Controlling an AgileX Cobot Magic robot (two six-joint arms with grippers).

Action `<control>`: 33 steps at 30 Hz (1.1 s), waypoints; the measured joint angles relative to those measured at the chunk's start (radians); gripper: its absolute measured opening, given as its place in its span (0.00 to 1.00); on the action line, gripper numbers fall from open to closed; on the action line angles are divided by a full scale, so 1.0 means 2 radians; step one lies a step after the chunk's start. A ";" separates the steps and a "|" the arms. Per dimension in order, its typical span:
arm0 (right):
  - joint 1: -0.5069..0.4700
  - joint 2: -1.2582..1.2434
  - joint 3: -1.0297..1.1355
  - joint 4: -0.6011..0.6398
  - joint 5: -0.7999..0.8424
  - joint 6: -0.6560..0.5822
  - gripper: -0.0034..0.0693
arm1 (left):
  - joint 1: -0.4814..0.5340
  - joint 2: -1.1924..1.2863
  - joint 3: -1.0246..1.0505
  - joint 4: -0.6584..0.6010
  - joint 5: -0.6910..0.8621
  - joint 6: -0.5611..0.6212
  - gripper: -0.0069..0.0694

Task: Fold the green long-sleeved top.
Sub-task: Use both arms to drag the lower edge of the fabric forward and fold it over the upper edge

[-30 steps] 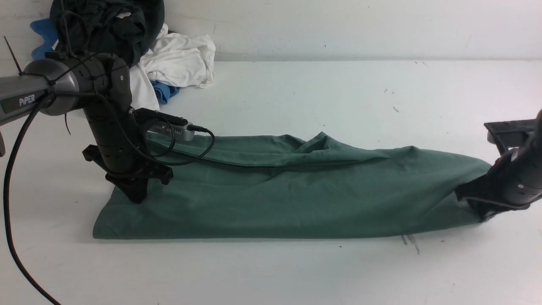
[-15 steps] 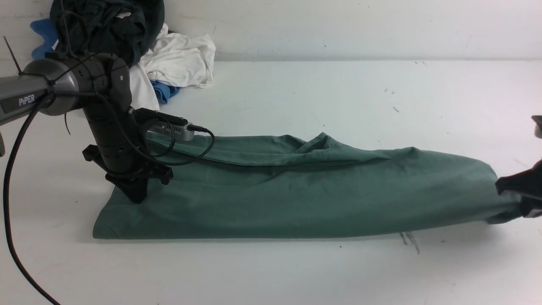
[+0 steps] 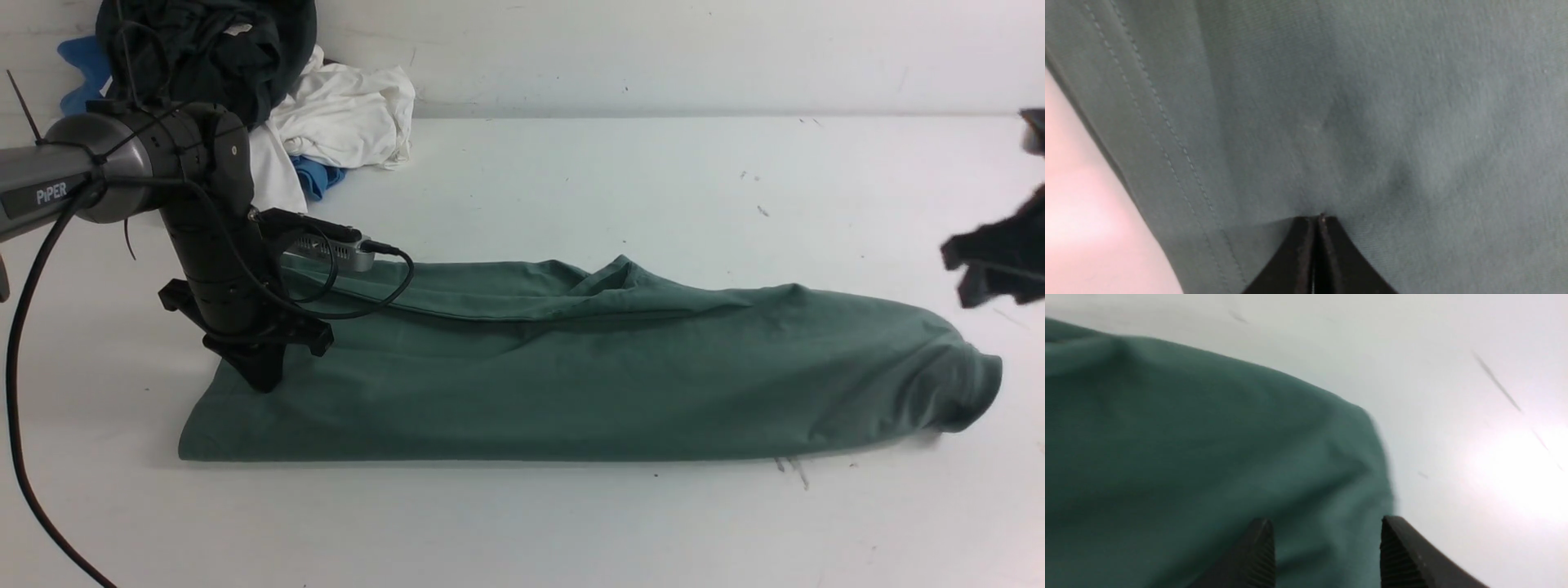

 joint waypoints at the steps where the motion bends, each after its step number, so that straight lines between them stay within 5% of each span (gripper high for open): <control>1: 0.020 0.000 -0.004 0.015 -0.005 -0.016 0.49 | 0.000 0.000 0.000 0.000 0.000 0.000 0.08; 8: 0.157 0.063 -0.011 0.060 -0.088 -0.062 0.22 | 0.000 0.000 0.000 0.000 0.000 0.000 0.08; 12: 0.199 0.132 -0.038 0.065 -0.138 -0.062 0.07 | 0.000 0.000 0.000 -0.001 0.000 0.000 0.08; 16: 0.221 0.208 -0.106 0.078 -0.169 -0.059 0.03 | 0.000 0.000 0.000 -0.001 0.000 0.000 0.08; 28: 0.200 0.330 -0.302 0.086 -0.171 0.093 0.03 | 0.000 0.000 0.000 -0.001 0.000 0.000 0.08; 33: 0.160 0.332 -0.358 0.068 -0.082 0.113 0.03 | 0.000 0.000 0.000 -0.001 0.000 0.000 0.08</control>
